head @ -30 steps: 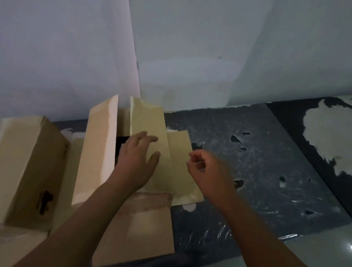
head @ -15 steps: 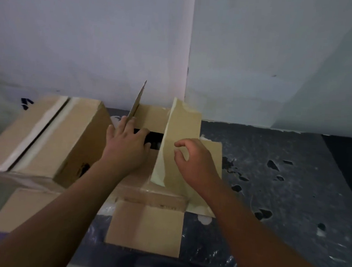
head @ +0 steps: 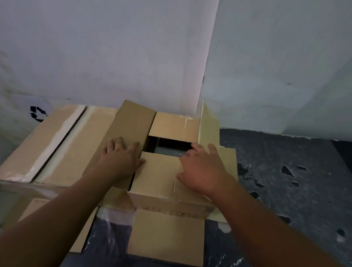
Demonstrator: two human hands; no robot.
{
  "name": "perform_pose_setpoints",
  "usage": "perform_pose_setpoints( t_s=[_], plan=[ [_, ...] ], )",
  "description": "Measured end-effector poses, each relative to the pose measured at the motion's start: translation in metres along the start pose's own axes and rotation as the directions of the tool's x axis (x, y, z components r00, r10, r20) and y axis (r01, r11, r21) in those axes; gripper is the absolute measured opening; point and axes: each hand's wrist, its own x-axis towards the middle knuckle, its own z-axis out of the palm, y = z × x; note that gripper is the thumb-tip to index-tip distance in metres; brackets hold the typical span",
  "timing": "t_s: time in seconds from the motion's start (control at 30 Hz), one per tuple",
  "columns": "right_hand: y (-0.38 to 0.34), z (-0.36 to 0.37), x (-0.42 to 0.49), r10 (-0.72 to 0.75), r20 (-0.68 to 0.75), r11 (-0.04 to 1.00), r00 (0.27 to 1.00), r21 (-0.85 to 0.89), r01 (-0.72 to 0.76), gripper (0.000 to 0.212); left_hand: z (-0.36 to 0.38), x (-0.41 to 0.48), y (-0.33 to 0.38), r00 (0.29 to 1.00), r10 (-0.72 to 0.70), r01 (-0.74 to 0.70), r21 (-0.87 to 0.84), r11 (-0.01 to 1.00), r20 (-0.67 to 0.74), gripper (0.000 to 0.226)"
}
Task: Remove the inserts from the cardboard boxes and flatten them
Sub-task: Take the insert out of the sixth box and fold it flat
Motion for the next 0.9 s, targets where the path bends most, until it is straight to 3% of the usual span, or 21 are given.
perform_pose_setpoints(
  t_s=[0.07,0.2,0.33,0.4,0.5,0.6,0.67,0.73,0.8,0.87,0.9],
  plan=[
    [0.005,-0.003,-0.010,0.081,-0.017,0.995,0.997,-0.060,-0.082,0.055,0.007,0.004,0.002,0.999,0.023,-0.020,-0.085,0.996,0.039,0.063],
    [0.025,0.002,-0.018,0.291,0.165,0.955,0.942,-0.104,-0.277,0.077,0.011,0.008,0.010,0.992,0.051,-0.030,-0.182,0.983,0.113,0.064],
    [0.047,0.041,-0.004,0.370,0.178,0.879,0.912,0.251,-0.406,0.075,0.012,0.013,0.010,0.997,0.027,-0.010,-0.219,0.976,0.077,0.060],
    [0.052,0.057,-0.003,0.386,0.150,0.760,0.910,0.508,-0.406,0.070,0.008,0.013,0.005,0.998,0.070,-0.068,-0.291,0.954,-0.003,0.055],
    [0.055,0.064,-0.006,0.405,0.072,0.534,0.912,0.791,-0.299,0.066,-0.005,-0.001,0.001,0.982,0.136,-0.182,-0.463,0.867,-0.131,0.030],
    [0.060,0.052,-0.007,0.404,0.087,0.379,0.911,0.890,-0.253,0.070,-0.019,-0.020,0.000,0.968,0.179,-0.247,-0.542,0.803,-0.175,0.026],
    [0.070,0.042,-0.007,0.390,0.175,0.268,0.904,0.918,-0.293,0.084,-0.024,-0.030,-0.003,0.963,0.189,-0.268,-0.582,0.767,-0.194,0.041],
    [0.080,0.034,-0.008,0.378,0.244,0.194,0.893,0.922,-0.334,0.084,-0.033,-0.041,-0.008,0.976,0.201,-0.200,-0.692,0.694,-0.080,0.054],
    [0.086,0.031,-0.006,0.348,0.271,0.249,0.898,0.896,-0.367,0.071,-0.039,-0.052,-0.012,0.941,0.312,-0.119,-0.735,0.667,0.132,0.042],
    [0.089,0.031,0.001,0.291,0.224,0.512,0.930,0.785,-0.349,0.065,-0.042,-0.061,-0.014,0.850,0.443,-0.204,-0.596,0.776,0.286,0.029],
    [0.088,0.031,0.006,0.273,0.189,0.639,0.943,0.697,-0.325,0.065,-0.041,-0.064,-0.013,0.805,0.469,-0.264,-0.489,0.831,0.363,0.035]
  ],
)
